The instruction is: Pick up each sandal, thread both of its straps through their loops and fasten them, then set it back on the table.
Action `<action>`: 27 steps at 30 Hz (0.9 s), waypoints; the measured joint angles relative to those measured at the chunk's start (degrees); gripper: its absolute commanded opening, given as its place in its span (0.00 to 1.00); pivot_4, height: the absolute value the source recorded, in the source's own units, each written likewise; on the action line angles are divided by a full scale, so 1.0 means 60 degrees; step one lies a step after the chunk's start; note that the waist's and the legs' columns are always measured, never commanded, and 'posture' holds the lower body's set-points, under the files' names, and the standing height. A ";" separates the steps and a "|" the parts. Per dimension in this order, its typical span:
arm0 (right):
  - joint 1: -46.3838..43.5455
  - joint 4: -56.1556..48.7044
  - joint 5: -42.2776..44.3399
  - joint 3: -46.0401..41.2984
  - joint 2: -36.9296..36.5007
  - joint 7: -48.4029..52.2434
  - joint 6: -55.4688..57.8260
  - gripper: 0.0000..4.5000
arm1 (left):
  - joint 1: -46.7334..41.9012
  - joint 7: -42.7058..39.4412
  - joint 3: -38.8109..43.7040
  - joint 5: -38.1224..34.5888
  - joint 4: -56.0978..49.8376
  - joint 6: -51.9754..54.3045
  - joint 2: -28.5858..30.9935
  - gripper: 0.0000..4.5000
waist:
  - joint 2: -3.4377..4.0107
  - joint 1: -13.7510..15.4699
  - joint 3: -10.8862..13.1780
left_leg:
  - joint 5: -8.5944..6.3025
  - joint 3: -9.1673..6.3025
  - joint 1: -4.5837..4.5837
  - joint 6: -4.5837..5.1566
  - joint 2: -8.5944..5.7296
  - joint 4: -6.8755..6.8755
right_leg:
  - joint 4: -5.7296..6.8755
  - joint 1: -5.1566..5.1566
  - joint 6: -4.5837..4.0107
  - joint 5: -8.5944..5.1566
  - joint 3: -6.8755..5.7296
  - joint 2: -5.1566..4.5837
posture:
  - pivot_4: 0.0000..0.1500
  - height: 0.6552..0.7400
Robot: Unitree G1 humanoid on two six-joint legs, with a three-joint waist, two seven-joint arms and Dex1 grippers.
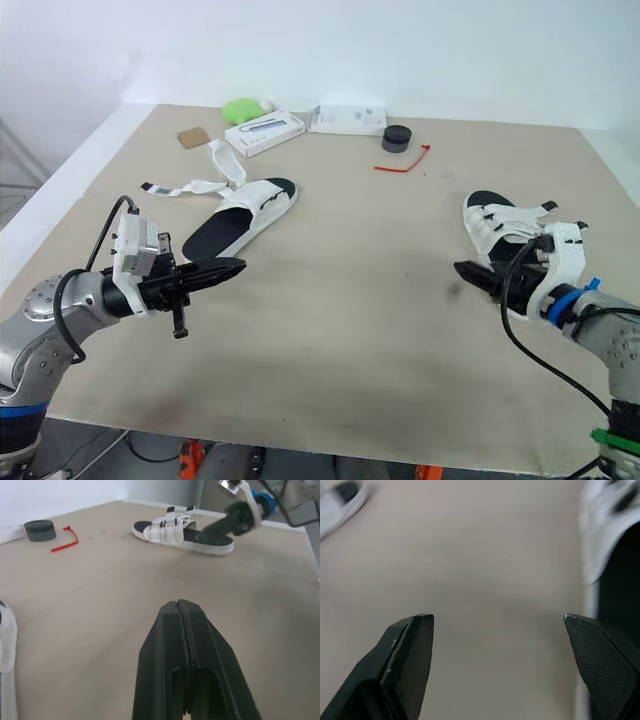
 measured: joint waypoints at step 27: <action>-0.1563 -0.2700 -0.0157 0.3633 0.1191 0.0938 -0.2070 1.00 | -0.0734 0.4010 0.0565 0.1676 0.2096 0.0441 -0.1441 0.57 | -0.0022 0.0038 0.0008 | 0.0025 0.0044 -0.0046 -0.0034 0.0013 0.0020 | 0.0005 -0.0074 0.0003 0.0079 0.0069 0.0021 | 1.00 1.00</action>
